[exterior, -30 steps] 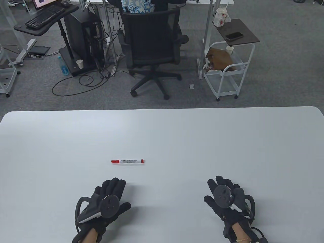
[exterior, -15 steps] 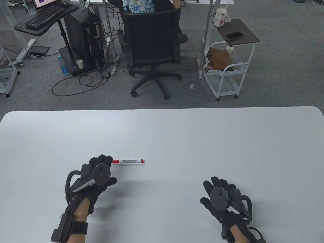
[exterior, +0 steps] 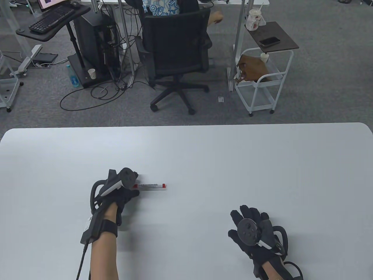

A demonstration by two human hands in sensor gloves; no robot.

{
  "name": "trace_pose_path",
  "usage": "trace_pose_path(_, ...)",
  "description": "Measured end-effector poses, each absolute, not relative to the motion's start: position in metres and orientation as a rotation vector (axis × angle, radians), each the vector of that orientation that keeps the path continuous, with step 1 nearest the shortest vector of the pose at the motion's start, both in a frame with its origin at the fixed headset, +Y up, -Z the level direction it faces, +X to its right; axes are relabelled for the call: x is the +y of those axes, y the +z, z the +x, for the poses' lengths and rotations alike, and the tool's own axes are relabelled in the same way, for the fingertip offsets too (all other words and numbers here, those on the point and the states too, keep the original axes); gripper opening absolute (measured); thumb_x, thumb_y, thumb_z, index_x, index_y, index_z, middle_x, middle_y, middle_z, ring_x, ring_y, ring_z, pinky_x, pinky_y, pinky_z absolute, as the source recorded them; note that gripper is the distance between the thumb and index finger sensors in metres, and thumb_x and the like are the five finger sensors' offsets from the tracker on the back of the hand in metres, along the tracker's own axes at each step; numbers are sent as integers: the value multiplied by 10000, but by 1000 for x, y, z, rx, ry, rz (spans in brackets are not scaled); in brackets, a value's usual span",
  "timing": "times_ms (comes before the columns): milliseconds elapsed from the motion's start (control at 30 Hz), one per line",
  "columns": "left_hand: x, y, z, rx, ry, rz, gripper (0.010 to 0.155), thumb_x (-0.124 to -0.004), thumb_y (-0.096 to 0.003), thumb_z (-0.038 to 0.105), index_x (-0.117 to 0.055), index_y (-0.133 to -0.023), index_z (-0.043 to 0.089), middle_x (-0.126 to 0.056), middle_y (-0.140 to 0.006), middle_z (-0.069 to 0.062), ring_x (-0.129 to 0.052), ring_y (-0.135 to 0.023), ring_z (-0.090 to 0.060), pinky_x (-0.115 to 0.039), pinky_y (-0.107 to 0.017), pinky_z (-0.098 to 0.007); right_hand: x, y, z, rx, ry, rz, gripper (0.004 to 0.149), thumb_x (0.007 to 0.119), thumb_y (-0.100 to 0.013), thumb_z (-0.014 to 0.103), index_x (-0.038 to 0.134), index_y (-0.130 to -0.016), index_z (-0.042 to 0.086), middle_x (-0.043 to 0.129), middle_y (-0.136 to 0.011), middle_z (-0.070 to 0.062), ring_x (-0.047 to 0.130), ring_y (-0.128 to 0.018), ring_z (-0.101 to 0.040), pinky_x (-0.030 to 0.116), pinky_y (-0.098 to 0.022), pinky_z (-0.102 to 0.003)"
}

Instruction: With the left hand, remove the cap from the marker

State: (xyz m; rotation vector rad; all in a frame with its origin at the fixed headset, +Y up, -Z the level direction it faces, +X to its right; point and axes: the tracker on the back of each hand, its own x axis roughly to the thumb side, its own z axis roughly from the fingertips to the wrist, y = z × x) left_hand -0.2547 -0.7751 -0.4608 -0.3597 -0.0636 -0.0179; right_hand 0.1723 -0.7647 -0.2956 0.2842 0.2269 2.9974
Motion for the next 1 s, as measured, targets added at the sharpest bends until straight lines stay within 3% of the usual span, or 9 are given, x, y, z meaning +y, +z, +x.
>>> trace_pose_path(100,-771,-462,-250,-78,-51,-325,561,-730,-520,535,-545,-1044,460,-580,-1134,117,-631,-1089,-210,-502,-809,-558,-763,-295,172,232,2992,284,699,615,-464,571,480,-1098,309,448,-1169,-148,494,-1076,-456,406,-753,-655)
trace_pose_path(233,-770,-459,-247,-105,-51,-260,446,-783,-511,462,-680,-945,448,-737,-1015,146,-757,-989,-147,-574,-794,-512,-762,-294,170,239,2997,301,698,614,-464,571,482,-1097,308,450,-1168,-149,500,-1075,-454,409,-753,-653)
trace_pose_path(500,-762,-433,-229,-218,-208,-258,491,-680,-535,420,-611,-997,271,-775,-999,25,-863,-911,-202,-647,-749,-509,-763,-292,166,257,2976,342,697,614,-465,569,483,-1097,306,452,-1167,-150,506,-1074,-451,412,-752,-652)
trace_pose_path(700,-734,-373,-205,-359,-102,-168,524,-610,-559,425,-547,-1022,187,-800,-920,2,-919,-762,-146,-686,-727,-497,-765,-291,163,273,2960,380,696,613,-466,568,482,-1097,305,454,-1166,-148,510,-1072,-450,415,-753,-649)
trace_pose_path(1000,-727,-283,-152,-583,-79,17,524,-598,-557,439,-573,-1016,188,-838,-834,39,-936,-646,-89,-729,-699,-467,-765,-285,153,247,2941,462,691,614,-465,564,485,-1093,305,466,-1161,-144,521,-1071,-438,422,-754,-645)
